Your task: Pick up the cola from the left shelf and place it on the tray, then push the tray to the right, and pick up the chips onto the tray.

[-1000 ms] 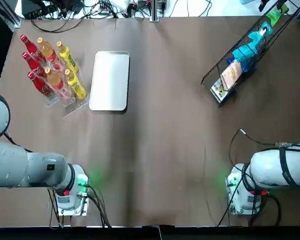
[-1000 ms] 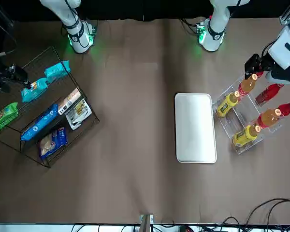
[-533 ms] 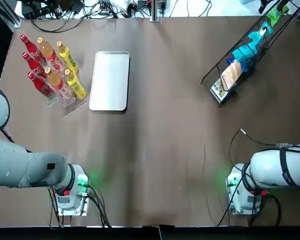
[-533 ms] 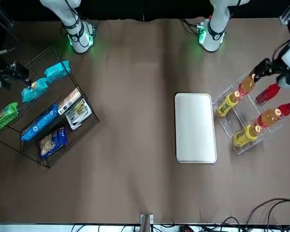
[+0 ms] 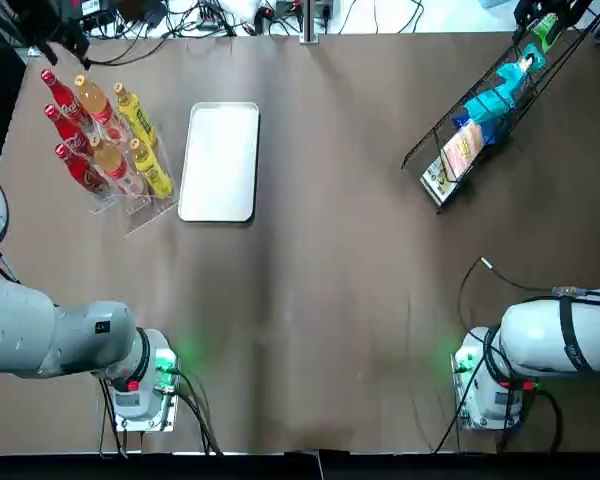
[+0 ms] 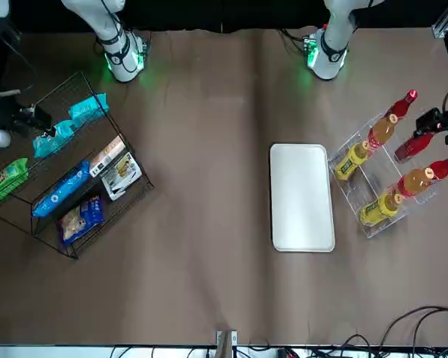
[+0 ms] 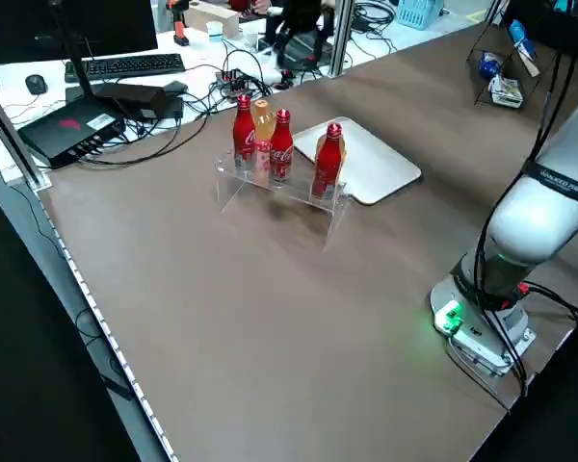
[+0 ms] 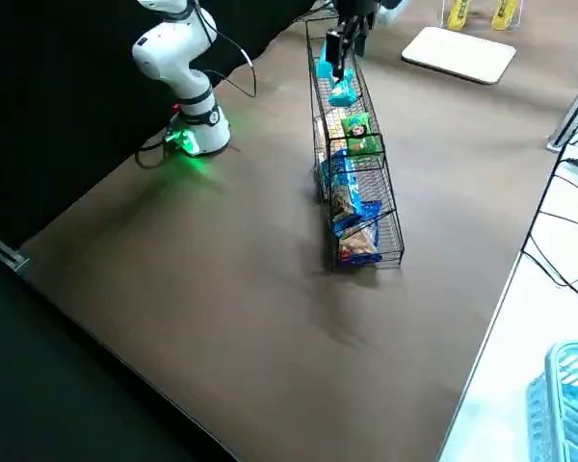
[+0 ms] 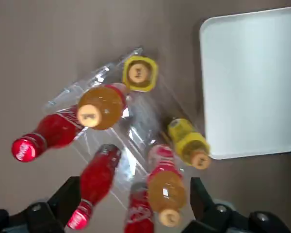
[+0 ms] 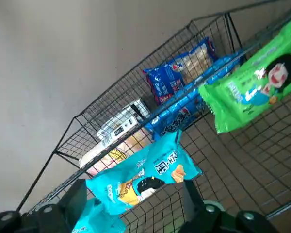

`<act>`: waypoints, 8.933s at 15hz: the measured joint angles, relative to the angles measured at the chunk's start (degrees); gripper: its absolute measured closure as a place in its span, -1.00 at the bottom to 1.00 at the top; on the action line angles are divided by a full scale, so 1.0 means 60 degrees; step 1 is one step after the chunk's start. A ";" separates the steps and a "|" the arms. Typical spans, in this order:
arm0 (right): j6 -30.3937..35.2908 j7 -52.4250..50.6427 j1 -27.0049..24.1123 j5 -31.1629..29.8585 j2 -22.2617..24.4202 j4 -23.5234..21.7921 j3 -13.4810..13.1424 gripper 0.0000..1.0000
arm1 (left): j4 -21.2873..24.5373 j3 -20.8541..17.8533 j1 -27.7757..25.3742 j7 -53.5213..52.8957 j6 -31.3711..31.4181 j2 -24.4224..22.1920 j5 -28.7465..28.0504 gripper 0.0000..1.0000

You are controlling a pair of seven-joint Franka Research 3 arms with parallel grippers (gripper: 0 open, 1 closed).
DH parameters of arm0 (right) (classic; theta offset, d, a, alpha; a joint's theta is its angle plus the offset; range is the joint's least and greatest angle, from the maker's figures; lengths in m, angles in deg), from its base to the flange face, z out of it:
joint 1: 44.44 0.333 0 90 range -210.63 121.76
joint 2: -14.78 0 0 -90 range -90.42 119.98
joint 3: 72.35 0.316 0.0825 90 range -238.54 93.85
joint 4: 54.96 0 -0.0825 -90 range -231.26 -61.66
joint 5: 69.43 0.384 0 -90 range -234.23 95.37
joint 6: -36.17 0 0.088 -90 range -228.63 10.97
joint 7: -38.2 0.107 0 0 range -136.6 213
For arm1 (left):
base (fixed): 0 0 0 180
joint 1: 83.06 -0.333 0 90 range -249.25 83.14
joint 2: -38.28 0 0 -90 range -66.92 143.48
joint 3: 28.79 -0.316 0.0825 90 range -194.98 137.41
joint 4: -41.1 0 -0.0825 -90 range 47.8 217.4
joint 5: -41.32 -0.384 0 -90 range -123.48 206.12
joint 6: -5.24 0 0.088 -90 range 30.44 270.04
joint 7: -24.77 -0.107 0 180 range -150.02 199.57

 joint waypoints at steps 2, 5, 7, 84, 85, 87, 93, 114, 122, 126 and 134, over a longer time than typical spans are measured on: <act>0.0001 0.0116 -0.0033 -0.0003 0.0000 -0.0211 -0.0023 -0.67 | 0.0773 -0.0105 -0.0366 -0.0600 0.0879 -0.0101 0.0000 -0.99; -0.0001 0.0392 -0.0064 -0.0006 -0.0001 -0.0474 -0.0042 -0.64 | 0.1734 -0.0117 -0.0792 -0.1257 0.2021 -0.0218 0.0000 -0.99; -0.0023 0.0600 -0.0065 -0.0007 -0.0001 -0.0537 -0.0045 -0.61 | 0.2146 -0.0121 -0.1049 -0.1583 0.2547 -0.0248 0.0000 -0.99; -0.2223 0.2894 0.4021 0.0992 -0.2775 0.0771 -0.0013 0.94 | 0.0044 0.2714 0.0308 0.4739 0.2574 0.3312 -0.1051 -1.00; -0.2223 0.2892 0.4006 0.0991 -0.2783 0.0767 -0.0013 0.94 | 0.0110 0.2652 0.0178 0.4552 0.2915 0.3604 -0.1047 -1.00; -0.2249 0.2890 0.4005 0.0988 -0.2883 0.0742 -0.0009 0.94 | 0.0220 0.2607 0.0093 0.4463 0.3649 0.4372 -0.1043 -1.00; -0.3139 0.2869 0.4158 0.0988 -0.3624 0.0722 0.0039 0.94 | 0.0205 0.2610 0.0197 0.4691 0.4328 0.5934 -0.0812 -0.98; -0.3964 0.2869 0.4545 0.1002 -0.5019 0.0726 0.0117 0.94 | -0.0016 0.2789 0.1800 0.5715 0.4385 0.6529 0.0436 0.87; -0.5391 0.2846 0.5292 0.1007 -0.5682 0.0719 0.0167 0.94 | -0.1556 0.2817 0.4876 0.7760 0.4603 0.7520 0.1466 0.88; -0.5670 0.2847 0.5829 0.1007 -0.6165 0.0722 0.0171 0.94 | -0.2185 0.2798 0.5382 0.8093 0.4950 0.7746 0.1866 0.70; -0.6209 0.2847 0.5949 0.1007 -0.6785 0.0735 0.0152 0.67 | -0.2600 0.2579 0.3297 0.7765 0.4157 0.6174 0.0218 -0.81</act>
